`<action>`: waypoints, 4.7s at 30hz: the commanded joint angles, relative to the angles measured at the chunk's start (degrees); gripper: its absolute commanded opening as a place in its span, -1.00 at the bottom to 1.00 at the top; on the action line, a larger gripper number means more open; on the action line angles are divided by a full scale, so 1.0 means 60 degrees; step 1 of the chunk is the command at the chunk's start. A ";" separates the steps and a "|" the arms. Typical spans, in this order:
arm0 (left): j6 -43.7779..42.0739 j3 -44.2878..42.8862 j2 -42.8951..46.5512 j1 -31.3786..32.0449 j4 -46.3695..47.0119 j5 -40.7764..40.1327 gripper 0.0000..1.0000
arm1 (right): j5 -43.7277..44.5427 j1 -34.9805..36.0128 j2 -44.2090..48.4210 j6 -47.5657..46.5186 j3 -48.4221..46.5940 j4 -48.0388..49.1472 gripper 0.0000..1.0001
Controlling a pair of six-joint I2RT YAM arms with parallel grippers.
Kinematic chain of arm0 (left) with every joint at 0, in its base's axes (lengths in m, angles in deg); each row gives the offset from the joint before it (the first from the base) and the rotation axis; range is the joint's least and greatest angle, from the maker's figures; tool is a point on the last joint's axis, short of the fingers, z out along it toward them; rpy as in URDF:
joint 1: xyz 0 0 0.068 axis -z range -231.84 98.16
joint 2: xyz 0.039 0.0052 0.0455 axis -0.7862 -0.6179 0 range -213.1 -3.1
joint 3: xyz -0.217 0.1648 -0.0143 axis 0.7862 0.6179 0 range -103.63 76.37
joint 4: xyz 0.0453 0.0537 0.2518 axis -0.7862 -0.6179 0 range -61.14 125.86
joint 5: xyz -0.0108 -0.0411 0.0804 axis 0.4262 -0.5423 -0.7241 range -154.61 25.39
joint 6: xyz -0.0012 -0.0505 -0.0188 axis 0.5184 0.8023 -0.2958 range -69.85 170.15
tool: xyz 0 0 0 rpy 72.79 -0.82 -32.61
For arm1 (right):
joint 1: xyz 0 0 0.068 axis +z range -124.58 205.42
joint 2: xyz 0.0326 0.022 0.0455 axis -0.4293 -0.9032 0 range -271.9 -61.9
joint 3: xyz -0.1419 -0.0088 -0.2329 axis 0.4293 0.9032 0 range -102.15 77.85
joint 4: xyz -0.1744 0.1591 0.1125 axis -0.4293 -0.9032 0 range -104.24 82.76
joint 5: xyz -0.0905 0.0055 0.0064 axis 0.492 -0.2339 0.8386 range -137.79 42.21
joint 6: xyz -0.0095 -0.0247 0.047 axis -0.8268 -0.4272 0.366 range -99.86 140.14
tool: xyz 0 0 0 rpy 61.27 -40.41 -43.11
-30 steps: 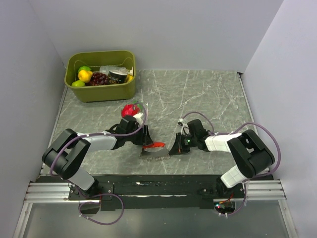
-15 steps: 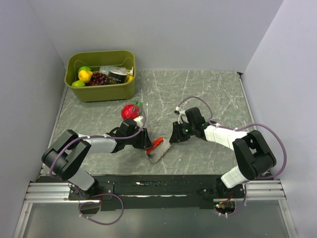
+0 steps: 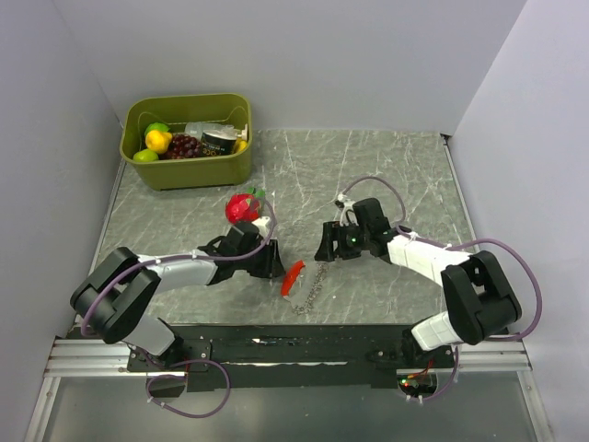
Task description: Put the keys on the keyring
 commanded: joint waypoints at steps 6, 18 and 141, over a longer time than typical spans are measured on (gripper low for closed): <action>-0.0774 -0.1238 0.0012 -0.0211 0.0063 -0.0315 -0.09 | -0.0934 -0.0551 -0.0436 0.0002 0.0109 0.0979 0.25; -0.1521 -0.2222 -0.0766 -0.0270 0.0532 0.0418 -0.04 | -0.1274 -0.0580 -0.1886 -0.0657 -0.1164 0.0939 0.15; 0.0588 -0.3848 -0.2801 0.0858 -0.2192 0.1707 -0.33 | 0.0352 0.0211 0.0164 0.0881 0.0299 -0.0557 -1.00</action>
